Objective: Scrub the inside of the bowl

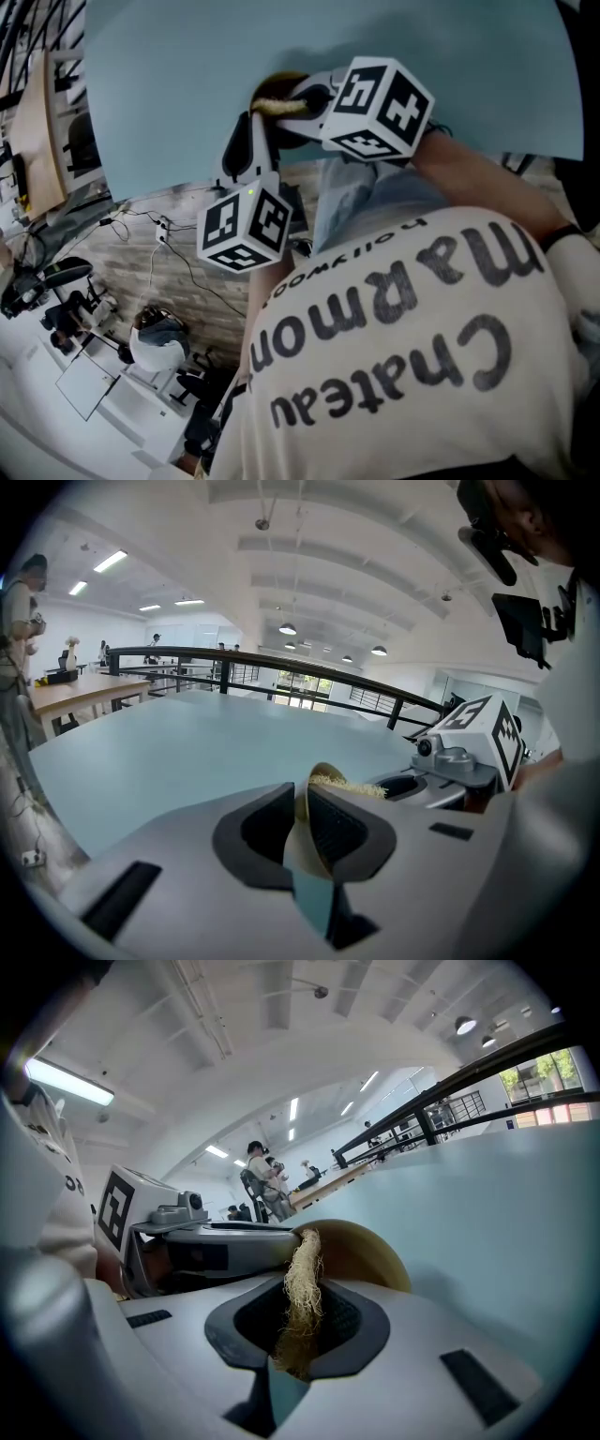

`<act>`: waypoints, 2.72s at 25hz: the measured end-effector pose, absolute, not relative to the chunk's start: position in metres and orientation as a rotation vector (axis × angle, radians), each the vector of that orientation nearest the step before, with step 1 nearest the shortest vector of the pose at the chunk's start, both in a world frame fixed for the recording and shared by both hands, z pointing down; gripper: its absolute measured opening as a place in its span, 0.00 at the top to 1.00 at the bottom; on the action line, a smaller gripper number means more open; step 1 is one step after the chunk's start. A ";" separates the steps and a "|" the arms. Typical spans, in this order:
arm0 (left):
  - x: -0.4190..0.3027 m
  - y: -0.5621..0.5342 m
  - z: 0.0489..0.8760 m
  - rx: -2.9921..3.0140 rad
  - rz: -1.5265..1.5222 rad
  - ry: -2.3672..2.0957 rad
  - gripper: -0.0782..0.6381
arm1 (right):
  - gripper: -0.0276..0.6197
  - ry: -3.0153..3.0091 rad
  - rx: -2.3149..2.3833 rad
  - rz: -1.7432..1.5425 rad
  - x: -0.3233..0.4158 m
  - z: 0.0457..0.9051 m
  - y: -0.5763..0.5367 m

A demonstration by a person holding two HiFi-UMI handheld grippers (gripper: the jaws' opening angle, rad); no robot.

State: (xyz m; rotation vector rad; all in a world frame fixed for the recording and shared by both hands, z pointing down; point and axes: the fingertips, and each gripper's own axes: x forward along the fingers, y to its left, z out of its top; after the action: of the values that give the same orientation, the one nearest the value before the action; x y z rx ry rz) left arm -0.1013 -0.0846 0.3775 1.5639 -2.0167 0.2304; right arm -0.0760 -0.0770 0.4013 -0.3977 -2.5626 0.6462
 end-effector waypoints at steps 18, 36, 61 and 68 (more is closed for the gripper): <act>-0.092 -0.081 0.371 1.621 0.225 -1.987 0.82 | 0.86 -2.497 -0.406 0.693 -0.074 0.407 -0.066; -0.073 -0.092 0.367 1.662 0.286 -1.963 0.82 | 0.86 -2.479 -0.216 0.760 -0.060 0.420 -0.096; -0.085 -0.085 0.370 1.554 0.247 -2.098 0.80 | 0.86 -2.488 -0.107 0.867 -0.052 0.440 -0.118; -0.099 -0.079 0.354 1.506 0.166 -2.149 0.83 | 0.86 -2.534 -0.305 0.849 -0.070 0.401 -0.090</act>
State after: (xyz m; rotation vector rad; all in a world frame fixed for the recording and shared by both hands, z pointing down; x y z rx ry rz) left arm -0.0993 -0.0786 0.3536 1.5063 -2.1495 0.1657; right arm -0.0704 -0.0904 0.4014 -0.3049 -2.5338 0.8494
